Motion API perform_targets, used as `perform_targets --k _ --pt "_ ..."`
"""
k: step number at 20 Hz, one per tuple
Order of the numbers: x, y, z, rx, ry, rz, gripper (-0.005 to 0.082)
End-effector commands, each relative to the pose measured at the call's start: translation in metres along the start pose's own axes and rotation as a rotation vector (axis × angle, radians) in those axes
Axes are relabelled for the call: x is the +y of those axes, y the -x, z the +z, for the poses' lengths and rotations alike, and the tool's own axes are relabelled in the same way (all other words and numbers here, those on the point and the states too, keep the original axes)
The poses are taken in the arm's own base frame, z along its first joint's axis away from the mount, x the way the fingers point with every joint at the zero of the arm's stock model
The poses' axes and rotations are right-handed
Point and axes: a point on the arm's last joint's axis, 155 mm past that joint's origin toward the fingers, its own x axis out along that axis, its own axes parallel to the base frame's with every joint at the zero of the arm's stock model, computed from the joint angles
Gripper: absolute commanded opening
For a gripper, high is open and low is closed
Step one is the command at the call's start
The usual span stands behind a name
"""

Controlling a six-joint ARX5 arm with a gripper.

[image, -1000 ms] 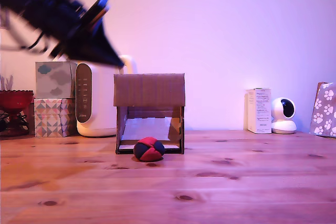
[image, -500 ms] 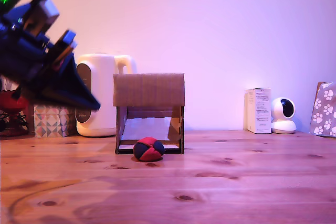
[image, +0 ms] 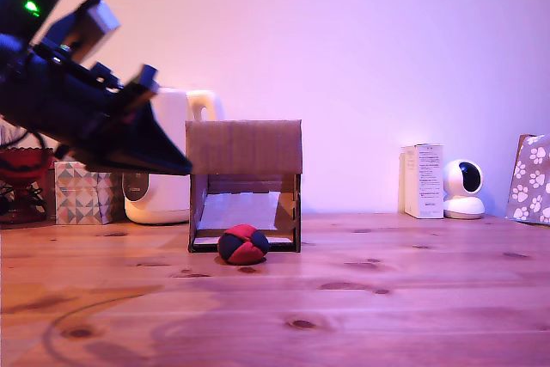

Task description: Drop the footbag into the cardboard dice tower

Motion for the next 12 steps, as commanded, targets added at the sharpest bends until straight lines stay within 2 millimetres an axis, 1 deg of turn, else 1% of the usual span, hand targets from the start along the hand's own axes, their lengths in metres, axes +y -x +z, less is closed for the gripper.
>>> perform_targets --k 1,3,4,5,7,8,9,12 --pt "0.001 -0.006 -0.003 -0.011 -0.006 0.002 -0.0016" --pt "0.003 -0.012 0.000 -0.037 -0.021 0.016 0.0006" --pt "0.006 -0.015 0.000 -0.044 -0.024 0.025 0.0094" --pt "0.007 -0.019 -0.001 -0.048 -0.026 0.026 0.0258" --pt "0.013 -0.025 -0.002 -0.060 -0.031 0.047 0.0716" --pt "0.014 -0.028 -0.005 -0.053 -0.028 0.051 0.0794" --pt "0.016 -0.031 -0.009 -0.041 -0.024 0.053 0.0764" --pt "0.019 -0.044 -0.014 -0.020 -0.019 0.052 0.0764"
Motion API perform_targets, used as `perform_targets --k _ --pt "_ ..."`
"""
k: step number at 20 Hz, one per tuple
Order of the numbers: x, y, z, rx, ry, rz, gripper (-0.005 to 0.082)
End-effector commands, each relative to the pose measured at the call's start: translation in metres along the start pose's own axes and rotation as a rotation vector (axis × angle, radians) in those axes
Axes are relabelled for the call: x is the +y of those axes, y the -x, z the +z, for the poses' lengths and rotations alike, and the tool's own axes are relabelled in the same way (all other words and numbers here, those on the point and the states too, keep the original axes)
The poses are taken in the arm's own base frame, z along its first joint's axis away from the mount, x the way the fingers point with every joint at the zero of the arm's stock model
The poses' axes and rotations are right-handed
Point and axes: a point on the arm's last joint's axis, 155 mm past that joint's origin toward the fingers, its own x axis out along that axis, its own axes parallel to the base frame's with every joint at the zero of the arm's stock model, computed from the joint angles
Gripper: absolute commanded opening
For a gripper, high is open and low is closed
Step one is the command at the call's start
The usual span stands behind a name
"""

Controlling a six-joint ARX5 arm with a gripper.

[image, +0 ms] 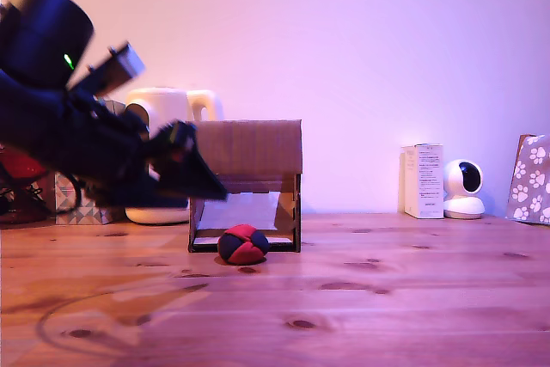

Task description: Drop the footbag into the cardboard dice tower

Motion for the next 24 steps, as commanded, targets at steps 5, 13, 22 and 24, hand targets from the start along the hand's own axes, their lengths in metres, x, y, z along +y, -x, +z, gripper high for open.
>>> perform_targets --k 5,13,22,24 --pt "0.003 -0.037 0.001 0.018 -0.007 0.013 0.0764" --pt "0.029 -0.086 -0.007 0.054 -0.003 0.096 0.0764" --pt "0.044 -0.102 -0.035 0.134 0.013 0.143 0.0497" --pt "0.043 -0.102 -0.033 0.125 0.011 0.142 0.0202"
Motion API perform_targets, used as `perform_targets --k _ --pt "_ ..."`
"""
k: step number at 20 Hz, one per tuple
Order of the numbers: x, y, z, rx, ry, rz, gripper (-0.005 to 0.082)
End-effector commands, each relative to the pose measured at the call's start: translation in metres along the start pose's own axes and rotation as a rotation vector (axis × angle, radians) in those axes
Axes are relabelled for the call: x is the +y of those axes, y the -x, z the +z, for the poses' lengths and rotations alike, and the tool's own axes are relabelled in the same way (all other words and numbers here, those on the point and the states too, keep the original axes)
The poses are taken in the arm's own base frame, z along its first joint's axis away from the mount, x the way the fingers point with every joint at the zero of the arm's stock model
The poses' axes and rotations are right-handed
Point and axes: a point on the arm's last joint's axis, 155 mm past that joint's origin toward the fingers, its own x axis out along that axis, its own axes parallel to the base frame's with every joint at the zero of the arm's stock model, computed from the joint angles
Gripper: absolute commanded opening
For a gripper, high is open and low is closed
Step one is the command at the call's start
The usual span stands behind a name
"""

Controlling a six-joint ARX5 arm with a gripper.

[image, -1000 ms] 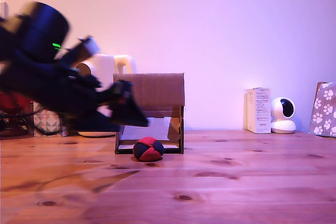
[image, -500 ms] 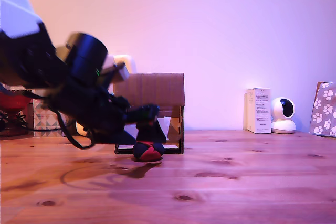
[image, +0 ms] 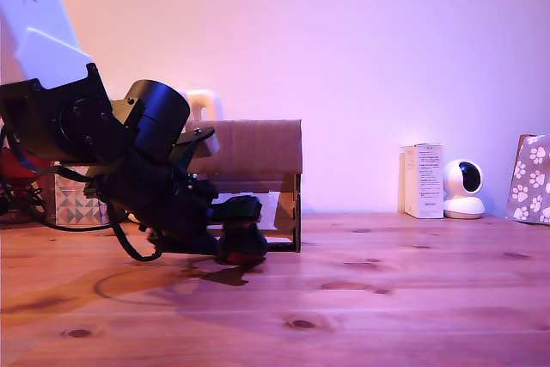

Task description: Drop the footbag into the cardboard dice tower

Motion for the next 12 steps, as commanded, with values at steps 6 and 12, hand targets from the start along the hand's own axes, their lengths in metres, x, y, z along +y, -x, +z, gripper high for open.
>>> perform_targets --k 6,12 --pt "-0.004 0.006 0.000 0.033 0.007 -0.007 0.0128" --pt "-0.019 0.048 0.017 0.113 0.138 -0.036 0.0128"
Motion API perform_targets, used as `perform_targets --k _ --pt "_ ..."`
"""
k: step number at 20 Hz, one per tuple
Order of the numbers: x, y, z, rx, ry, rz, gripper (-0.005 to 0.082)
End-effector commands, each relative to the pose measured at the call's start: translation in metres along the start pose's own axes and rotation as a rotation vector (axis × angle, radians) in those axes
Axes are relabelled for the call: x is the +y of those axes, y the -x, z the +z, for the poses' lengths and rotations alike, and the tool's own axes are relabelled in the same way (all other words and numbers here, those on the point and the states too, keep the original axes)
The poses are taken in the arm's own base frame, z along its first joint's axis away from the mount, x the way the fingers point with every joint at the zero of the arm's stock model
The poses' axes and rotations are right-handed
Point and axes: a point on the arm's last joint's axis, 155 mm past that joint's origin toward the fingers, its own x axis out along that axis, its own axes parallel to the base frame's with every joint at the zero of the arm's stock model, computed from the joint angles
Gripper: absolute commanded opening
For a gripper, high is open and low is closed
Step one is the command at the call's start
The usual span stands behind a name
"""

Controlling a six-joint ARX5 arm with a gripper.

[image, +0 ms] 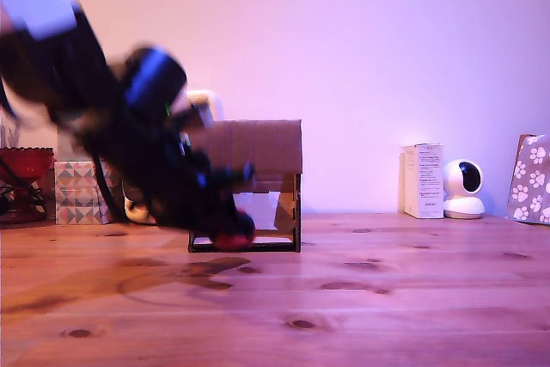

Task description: Drop the footbag into the cardboard dice tower

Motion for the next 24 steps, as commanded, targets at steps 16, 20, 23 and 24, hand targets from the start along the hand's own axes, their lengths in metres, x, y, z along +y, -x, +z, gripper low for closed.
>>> perform_targets --k 16,20,23,24 --pt "-0.053 0.143 0.146 -0.417 -0.097 -0.084 0.0128" --pt "-0.039 0.144 0.177 -0.473 -0.139 -0.019 0.0128" --pt "-0.028 0.132 0.192 -0.471 -0.128 -0.002 0.0129" --pt "-0.024 0.125 0.195 -0.464 -0.125 0.004 0.0129"
